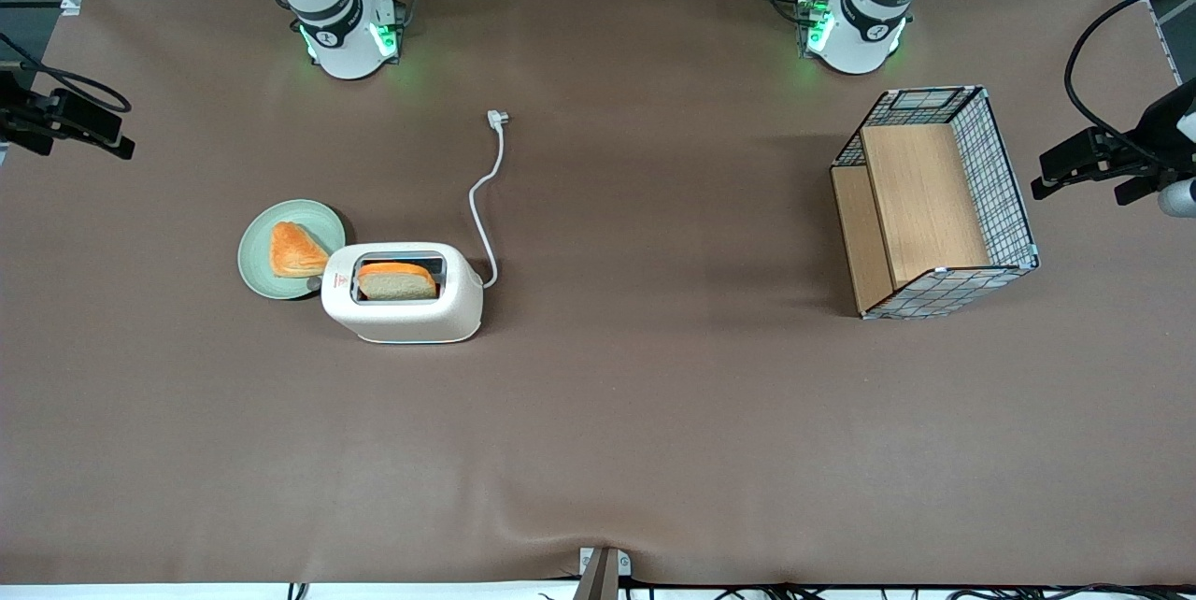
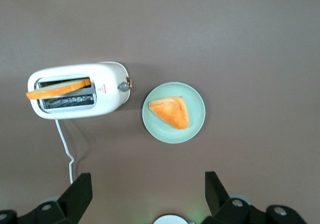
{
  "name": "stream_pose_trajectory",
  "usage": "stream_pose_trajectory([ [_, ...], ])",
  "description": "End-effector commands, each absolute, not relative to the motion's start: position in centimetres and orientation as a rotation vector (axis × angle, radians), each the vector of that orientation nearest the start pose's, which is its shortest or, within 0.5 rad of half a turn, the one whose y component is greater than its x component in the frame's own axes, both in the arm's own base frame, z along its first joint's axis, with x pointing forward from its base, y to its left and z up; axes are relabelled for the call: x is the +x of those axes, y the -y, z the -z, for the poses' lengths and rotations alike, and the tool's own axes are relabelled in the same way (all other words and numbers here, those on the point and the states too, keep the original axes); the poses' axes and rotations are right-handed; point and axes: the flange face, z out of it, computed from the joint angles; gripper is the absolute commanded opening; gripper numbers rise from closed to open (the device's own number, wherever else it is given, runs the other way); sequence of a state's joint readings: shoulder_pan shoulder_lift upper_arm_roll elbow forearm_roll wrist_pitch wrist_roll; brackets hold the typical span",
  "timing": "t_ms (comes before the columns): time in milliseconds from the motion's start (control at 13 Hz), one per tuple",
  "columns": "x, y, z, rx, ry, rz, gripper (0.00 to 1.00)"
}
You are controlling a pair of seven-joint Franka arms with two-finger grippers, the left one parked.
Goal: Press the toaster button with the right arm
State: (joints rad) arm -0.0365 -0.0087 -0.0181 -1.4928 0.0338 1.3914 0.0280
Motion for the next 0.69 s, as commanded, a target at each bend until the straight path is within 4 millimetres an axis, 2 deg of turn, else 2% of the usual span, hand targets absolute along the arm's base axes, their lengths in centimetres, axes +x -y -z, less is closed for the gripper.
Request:
stream_pose_trajectory([
  [0,52.72,2.58,-65.45,-3.106,-0.124,-0.169,1.0],
  [615,52.8,2.66,-65.25,-3.131,-0.125,-0.173,1.0],
])
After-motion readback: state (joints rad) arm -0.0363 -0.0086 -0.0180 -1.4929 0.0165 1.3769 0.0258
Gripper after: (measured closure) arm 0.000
